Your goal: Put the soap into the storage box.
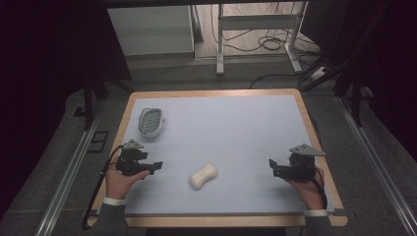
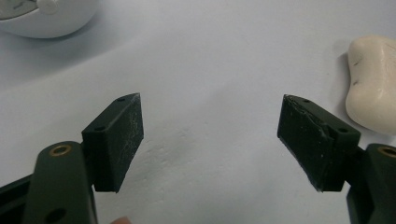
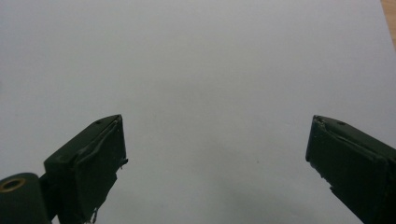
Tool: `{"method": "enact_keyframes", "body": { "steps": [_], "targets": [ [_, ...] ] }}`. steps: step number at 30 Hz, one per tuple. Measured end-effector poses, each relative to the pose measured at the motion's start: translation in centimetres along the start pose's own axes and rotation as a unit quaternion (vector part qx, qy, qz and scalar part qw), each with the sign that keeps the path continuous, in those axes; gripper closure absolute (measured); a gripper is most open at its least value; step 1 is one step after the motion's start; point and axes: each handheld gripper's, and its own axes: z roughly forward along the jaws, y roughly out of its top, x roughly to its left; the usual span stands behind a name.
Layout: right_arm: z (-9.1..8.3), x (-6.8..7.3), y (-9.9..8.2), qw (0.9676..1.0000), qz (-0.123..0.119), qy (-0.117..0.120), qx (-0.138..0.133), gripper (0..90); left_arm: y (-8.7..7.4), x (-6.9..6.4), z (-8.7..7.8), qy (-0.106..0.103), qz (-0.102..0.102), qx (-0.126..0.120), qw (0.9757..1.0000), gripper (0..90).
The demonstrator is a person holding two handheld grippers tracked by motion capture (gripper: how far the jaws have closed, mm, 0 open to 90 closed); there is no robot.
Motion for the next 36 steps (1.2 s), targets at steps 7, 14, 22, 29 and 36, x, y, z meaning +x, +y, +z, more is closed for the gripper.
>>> {"method": "enact_keyframes", "body": {
  "steps": [7,14,22,29,36],
  "targets": [
    [-0.2,-0.2,-0.1,0.9998,-0.021,0.001,-0.004,7.3,0.0,0.1,0.0,0.001,0.003,0.003,1.0,23.1],
    [-0.5,-0.1,-0.2,0.9998,-0.021,0.0,-0.006,8.0,0.0,-0.1,-0.4,-0.006,0.0,-0.002,1.0,23.1],
    [-0.5,-0.6,-0.5,0.9998,-0.018,-0.001,-0.002,8.0,0.1,-0.2,-0.6,-0.003,0.002,0.001,1.0,23.4],
    [-0.5,-0.7,-0.7,0.9999,-0.014,-0.004,0.005,8.0,0.3,-0.8,-1.1,-0.003,0.015,-0.001,0.9999,23.4],
    [-0.6,-0.9,-0.7,0.9999,-0.014,-0.008,0.006,8.0,0.4,-1.1,-1.3,0.002,0.016,0.0,0.9999,23.4]
  ]
}}
